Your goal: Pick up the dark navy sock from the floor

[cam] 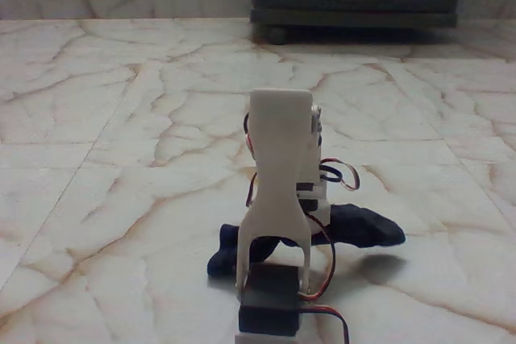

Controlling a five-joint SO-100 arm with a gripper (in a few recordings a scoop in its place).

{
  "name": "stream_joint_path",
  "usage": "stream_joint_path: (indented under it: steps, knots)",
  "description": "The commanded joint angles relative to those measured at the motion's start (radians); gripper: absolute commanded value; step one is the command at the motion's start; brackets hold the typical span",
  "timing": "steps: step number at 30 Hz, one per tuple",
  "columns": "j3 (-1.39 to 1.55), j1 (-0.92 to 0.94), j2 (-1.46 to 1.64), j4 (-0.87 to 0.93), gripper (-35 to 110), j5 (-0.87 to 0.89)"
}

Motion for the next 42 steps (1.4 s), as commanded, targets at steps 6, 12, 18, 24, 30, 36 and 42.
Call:
stream_joint_path:
  steps: [6, 12, 18, 24, 30, 36, 42]
  knots:
    - [0.213, -0.002, 0.199, -0.189, 0, -0.061]
    - [0.407, 0.012, 0.396, -0.319, 0, -0.224]
    - [0.568, 0.032, 0.600, -0.380, 0, -0.377]
    - [0.733, 0.031, 0.796, -0.515, 0, -0.491]
    - [0.917, 0.015, 1.023, -0.604, 0, -0.627]
    - [1.043, 0.006, 1.163, -0.664, 0, -0.732]
    - [1.098, 0.000, 1.167, -0.729, 0, -0.933]
